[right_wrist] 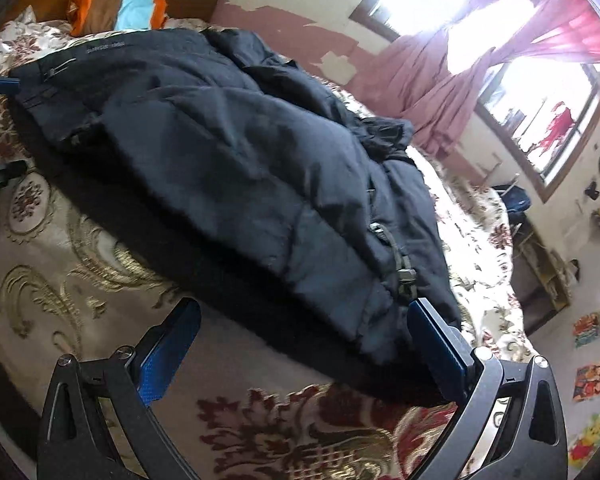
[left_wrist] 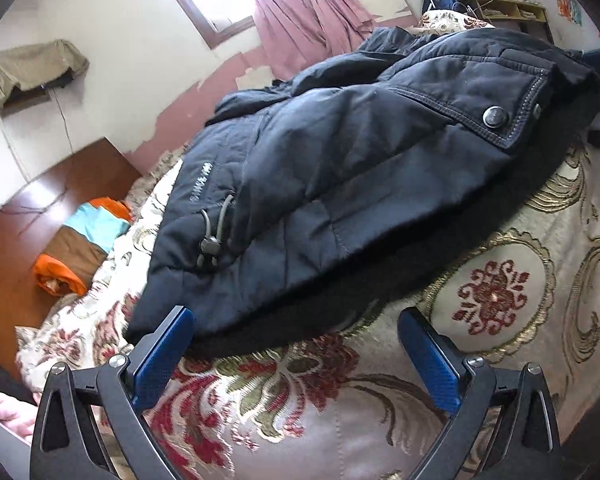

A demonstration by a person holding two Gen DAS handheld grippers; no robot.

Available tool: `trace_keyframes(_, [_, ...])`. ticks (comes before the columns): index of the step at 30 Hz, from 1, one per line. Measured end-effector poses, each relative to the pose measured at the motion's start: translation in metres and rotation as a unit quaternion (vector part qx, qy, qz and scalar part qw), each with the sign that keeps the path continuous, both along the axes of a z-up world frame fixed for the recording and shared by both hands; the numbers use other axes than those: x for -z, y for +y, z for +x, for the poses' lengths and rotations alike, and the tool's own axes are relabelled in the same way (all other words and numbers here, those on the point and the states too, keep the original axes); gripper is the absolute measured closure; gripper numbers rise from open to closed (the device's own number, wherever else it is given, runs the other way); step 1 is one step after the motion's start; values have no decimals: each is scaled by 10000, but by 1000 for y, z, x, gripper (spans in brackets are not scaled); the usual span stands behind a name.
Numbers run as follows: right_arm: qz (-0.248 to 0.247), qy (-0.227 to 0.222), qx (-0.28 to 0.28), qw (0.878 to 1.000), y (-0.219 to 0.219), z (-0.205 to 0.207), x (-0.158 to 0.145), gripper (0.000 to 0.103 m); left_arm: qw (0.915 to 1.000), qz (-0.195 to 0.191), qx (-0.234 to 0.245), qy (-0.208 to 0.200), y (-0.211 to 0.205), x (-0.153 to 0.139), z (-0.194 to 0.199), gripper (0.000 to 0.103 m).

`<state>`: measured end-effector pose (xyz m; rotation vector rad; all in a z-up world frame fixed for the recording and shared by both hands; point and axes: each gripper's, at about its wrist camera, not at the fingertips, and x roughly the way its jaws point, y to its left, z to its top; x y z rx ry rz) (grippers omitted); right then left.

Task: Fold large clothes

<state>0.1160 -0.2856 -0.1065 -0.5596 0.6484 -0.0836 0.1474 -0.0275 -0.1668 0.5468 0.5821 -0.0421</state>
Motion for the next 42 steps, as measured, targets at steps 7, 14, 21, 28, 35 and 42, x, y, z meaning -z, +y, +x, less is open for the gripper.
trace_keyframes(7, [-178,-494,56,9986,-3,1,-7,2,9994,111,-190,-260,1,-6,7,0])
trace_keyframes(14, [-112,-892,34,9959,-11,1,-10,28,9985,-150,-286,-446,20,-18,16,12])
trace_keyframes(21, [116,-911,-108,9957,-14,0,-9,61,9982,129,179,-564,11,-13,7,59])
trace_keyframes(28, [241,-962,-72,9950,-12,-2,-5,77,9980,471,83,-407,4,-3,13,80])
trace_keyframes(35, [474,-1209,-167,9914,-9,-14,-14,94,9978,-221,92,-623,17,-27,3,95])
trace_keyframes(42, [653,-1228,-264,9899,-6,-31,-27,96,9964,-505,17,-682,28,-54,-15,96])
